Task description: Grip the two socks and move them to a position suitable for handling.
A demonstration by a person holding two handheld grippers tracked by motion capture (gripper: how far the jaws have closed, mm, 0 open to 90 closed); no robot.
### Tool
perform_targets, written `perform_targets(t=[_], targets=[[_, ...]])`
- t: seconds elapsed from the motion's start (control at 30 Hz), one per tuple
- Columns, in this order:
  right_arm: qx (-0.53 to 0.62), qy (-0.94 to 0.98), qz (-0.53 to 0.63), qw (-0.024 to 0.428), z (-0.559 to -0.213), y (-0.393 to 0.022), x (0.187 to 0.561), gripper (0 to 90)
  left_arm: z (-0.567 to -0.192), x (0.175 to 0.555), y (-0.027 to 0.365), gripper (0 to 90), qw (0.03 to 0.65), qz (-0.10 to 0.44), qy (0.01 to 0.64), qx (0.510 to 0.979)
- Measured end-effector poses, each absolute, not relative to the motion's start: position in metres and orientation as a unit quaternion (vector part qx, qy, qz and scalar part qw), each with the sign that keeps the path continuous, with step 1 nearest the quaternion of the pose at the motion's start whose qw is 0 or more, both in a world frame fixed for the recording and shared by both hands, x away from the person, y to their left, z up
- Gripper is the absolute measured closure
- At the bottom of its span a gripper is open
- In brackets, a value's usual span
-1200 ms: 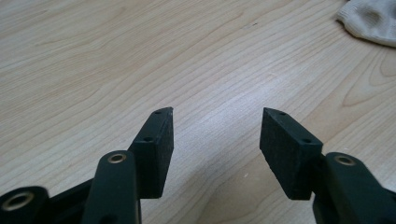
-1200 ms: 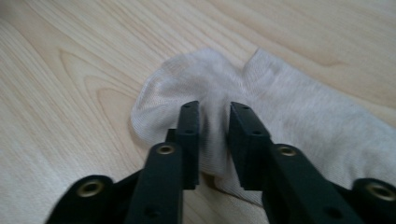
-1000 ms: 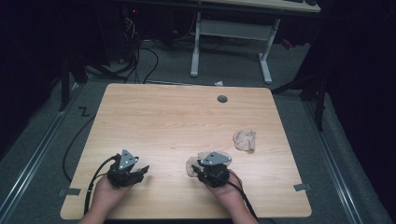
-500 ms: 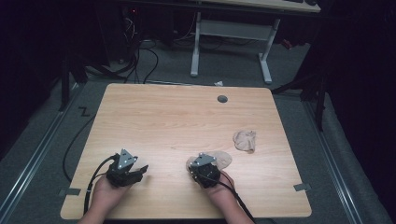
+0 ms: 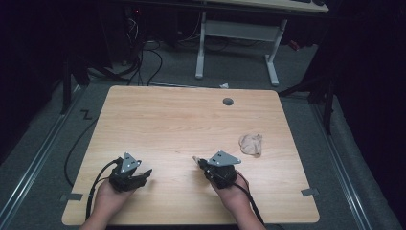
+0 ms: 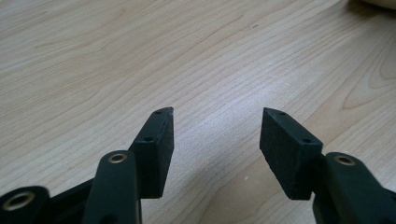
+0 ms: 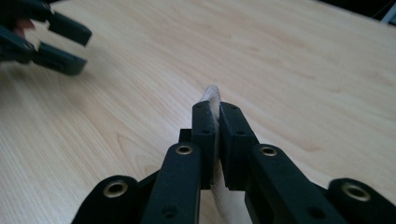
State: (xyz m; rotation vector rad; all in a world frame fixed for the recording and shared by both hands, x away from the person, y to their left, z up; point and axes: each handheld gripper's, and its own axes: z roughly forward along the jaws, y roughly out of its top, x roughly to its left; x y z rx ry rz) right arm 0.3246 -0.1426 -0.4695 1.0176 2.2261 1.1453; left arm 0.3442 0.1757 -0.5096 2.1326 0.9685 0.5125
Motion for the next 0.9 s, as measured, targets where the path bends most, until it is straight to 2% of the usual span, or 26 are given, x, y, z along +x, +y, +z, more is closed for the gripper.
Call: perform_targets(t=[0.37,0.6,0.9], targets=[[0.341,0.785,0.457,0.243,-0.439,-0.139,0.315,85.5,-0.510,0.344,0.176,45.8,0.365,0.197,0.380,0.827],[0.328,0.769,0.494,0.238,-0.418,-0.130,0.313,85.4,-0.510,0.344,0.179,45.8,0.369,0.197,0.383,0.823],[0.304,0.769,0.517,0.221,-0.410,-0.106,0.307,85.4,-0.509,0.343,0.180,45.9,0.370,0.199,0.383,0.822]])
